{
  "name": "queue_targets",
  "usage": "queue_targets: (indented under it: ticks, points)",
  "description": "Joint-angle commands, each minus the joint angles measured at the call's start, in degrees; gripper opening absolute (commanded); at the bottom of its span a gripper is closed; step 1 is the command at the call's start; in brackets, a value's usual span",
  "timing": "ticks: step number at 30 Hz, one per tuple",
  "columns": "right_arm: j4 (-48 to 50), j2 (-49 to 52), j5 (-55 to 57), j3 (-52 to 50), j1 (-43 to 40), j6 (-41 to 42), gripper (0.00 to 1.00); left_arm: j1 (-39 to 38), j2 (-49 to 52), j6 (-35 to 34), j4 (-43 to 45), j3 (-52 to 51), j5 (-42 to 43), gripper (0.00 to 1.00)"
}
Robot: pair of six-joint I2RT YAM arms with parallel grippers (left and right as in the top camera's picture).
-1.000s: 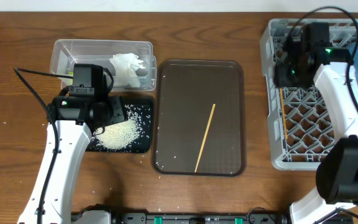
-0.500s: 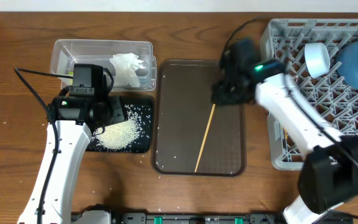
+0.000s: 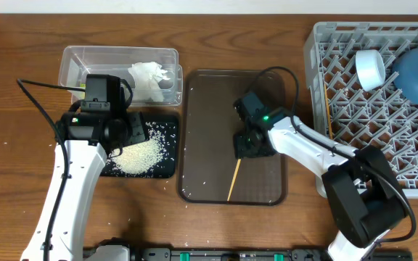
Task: Sort waste into correct bins and load items into the dishwasher rack
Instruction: 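Return the right gripper to the tray and grasp the second chopstick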
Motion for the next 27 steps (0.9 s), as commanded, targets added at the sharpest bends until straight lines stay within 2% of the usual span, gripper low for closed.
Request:
queue_targets:
  ticks: [1,3,9,13,22,27]
  points:
    - [0.1,0.5,5.6,-1.8,1.1,3.2,0.54,0.2,-0.5,0.3,0.0,0.3,-0.7,0.6]
    - [-0.8,0.5,6.9,-2.0,1.0,3.8,0.49,0.2,-0.5,0.3,0.0,0.3,-0.7,0.59]
    - [-1.6,0.5,9.2,-2.0,0.2,5.6,0.23,0.2,-0.5,0.3,0.0,0.3,-0.7,0.59]
    - [-1.2,0.5,8.8,-1.9,-0.3,5.6,0.11,0.2,-0.5,0.3,0.0,0.3,-0.7,0.6]
    - [0.9,0.3,6.6,1.1,-1.0,5.3,0.01,0.2,-0.5,0.3,0.0,0.3,-0.7,0.59]
    - [-3.9,-0.9,6.6,9.7,-3.6,-1.1,0.01,0.2,-0.5,0.3,0.0,0.3,-0.7,0.59]
